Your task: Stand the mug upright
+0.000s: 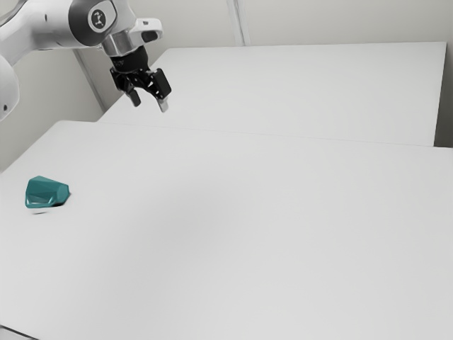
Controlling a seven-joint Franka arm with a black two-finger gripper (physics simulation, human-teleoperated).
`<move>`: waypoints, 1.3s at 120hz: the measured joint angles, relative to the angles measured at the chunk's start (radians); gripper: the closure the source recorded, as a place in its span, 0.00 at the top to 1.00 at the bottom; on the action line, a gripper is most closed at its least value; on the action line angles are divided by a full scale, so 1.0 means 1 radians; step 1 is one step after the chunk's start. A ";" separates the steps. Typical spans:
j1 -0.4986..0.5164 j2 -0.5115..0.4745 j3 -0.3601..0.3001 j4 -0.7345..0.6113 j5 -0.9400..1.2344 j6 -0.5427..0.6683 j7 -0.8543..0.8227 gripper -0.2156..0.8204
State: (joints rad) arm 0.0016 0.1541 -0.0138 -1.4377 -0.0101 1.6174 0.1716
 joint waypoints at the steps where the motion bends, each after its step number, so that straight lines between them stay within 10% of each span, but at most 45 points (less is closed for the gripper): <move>1: 0.000 0.000 0.000 0.000 0.000 0.001 0.001 0.79; 45: -0.009 -0.007 -0.002 0.002 0.002 0.012 0.015 0.79; 83: 0.071 0.006 0.339 0.008 -0.247 -0.072 0.110 0.79; 124: 0.484 0.284 0.337 0.275 -0.497 -0.198 0.362 0.79; 156: 0.808 0.515 0.137 0.446 -0.568 -0.256 0.543 0.79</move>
State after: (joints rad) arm 0.8097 0.6695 0.1235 -0.9919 -0.5778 1.3614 0.7146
